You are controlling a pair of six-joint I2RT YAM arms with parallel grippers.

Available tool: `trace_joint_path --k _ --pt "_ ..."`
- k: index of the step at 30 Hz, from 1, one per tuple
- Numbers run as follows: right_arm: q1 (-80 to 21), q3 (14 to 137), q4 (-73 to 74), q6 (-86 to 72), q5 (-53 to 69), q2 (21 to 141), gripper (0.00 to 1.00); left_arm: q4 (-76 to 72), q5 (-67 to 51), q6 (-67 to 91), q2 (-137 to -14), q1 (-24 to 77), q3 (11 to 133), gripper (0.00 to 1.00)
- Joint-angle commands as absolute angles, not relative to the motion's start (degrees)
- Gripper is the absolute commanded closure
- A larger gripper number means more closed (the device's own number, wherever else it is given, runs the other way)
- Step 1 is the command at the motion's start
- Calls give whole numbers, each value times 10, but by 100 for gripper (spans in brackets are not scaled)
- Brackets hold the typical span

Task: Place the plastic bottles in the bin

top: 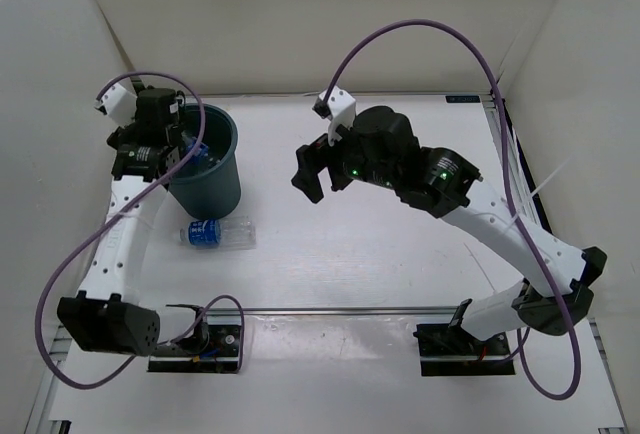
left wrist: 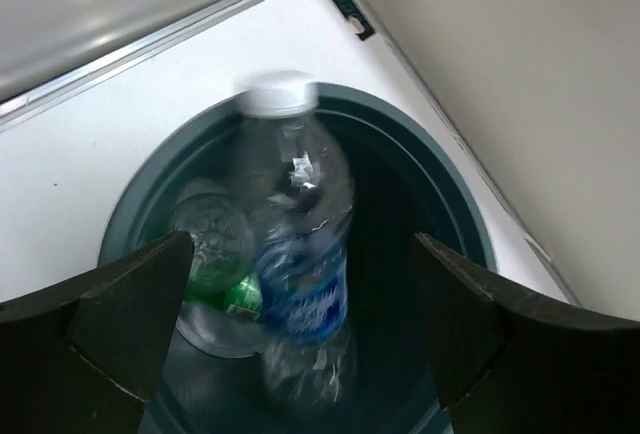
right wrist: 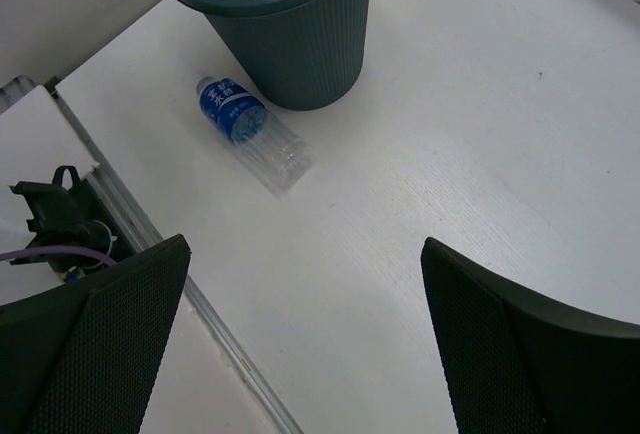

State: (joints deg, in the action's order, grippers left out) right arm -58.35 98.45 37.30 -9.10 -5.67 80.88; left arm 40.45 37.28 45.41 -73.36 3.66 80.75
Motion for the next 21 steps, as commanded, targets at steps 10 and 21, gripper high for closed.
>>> trace_joint_path --k 10,21 --pt "-584 922 372 -127 -96 732 0 640 370 689 -368 90 609 0" --pt "-584 911 372 -127 -62 737 0 544 246 989 -121 108 260 0"
